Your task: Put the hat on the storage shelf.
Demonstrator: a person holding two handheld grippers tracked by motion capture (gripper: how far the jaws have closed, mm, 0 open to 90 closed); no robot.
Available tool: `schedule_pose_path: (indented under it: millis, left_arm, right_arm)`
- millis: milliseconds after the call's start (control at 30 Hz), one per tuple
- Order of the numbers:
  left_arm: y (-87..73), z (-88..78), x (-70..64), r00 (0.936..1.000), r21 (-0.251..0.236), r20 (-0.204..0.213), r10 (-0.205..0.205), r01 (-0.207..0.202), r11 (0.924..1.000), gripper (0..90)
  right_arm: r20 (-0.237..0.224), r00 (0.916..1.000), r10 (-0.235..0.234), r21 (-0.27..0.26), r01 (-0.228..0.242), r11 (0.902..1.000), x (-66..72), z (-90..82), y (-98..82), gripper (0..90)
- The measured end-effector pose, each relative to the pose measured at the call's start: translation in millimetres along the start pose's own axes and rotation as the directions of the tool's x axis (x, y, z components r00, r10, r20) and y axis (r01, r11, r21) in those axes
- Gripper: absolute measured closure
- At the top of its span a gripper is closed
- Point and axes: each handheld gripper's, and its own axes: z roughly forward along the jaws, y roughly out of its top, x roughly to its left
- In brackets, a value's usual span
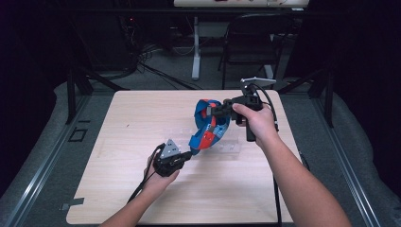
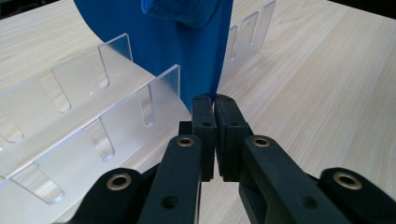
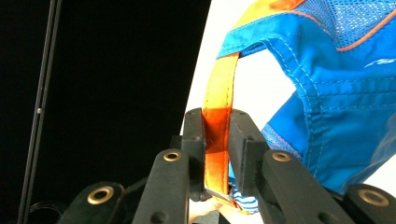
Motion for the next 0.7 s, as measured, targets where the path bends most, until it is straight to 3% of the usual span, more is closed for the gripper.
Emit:
schedule_pose_path:
  millis: [433, 633, 700]
  left_arm:
    - [0.1, -3.0, 0.4, 0.9997, -0.033, 0.004, -0.022, 0.023, 0.9992, 84.9]
    - [-0.5, -3.3, 1.4, 0.9995, -0.034, 0.005, -0.033, 0.033, 0.9989, 79.9]
    - [-1.4, -4.2, 3.1, 0.9984, -0.037, 0.017, -0.054, 0.054, 0.9979, 76.7]
  right_arm:
    - [0.033, 0.9994, 0.007, -0.021, -0.007, 0.9998, -6.6, -1.1, -1.0, 75.7]
    - [0.045, 0.999, 0.005, -0.034, -0.003, 0.9994, -7.8, -6.9, -3.9, 74.0]
    - [0.058, 0.9983, 0.001, -0.042, 0.002, 0.9991, -9.5, -10.2, -5.1, 74.0]
